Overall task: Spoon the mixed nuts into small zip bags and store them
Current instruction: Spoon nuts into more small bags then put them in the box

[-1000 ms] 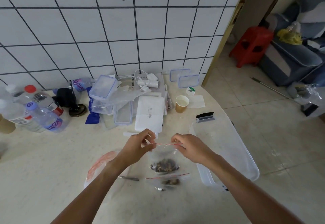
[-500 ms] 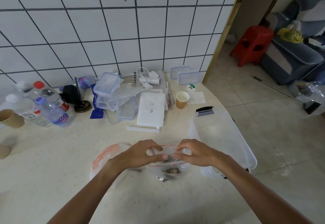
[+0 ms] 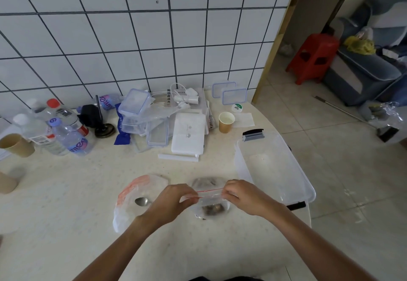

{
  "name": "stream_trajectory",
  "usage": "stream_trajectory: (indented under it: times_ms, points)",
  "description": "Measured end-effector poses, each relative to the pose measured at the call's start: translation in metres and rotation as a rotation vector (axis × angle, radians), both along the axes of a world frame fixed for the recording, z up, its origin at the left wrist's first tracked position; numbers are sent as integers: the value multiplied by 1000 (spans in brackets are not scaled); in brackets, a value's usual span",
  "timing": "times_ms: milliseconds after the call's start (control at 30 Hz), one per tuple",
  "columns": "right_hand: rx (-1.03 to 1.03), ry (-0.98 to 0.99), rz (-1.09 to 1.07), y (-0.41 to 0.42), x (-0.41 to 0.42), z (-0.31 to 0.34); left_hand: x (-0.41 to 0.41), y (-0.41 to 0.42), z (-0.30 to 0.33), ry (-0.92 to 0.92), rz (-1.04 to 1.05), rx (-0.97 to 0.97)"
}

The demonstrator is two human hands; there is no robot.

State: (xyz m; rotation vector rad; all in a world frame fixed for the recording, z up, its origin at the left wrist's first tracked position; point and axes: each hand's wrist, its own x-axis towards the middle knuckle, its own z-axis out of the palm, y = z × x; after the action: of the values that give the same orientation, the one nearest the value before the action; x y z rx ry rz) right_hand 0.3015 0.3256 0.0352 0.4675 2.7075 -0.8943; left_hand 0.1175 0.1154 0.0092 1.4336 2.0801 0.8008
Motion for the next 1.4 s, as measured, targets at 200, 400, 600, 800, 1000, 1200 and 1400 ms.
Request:
stream_trajectory:
  times_ms: [200,400,600,800,1000,1200,1400]
  points:
    - [-486,279,-528,-2,-6,8,-2,18,12,-272,309,98]
    - [-749,512,-795,10,-10,39,-4,54,67,-455,392,246]
    - [-777,794,-740,53,9,111,17,95,154,-516,313,471]
    - [-740,889,-787,112,37,159,52,159,191,-561,296,528]
    - [-733,774,-870,163,61,120,74,214,141,-539,368,344]
    - [-392,421,-828,197,55,25,90,245,60,-16,306,-3]
    - [302,163,-304,197,35,-16,94,274,18,620,53,-378]
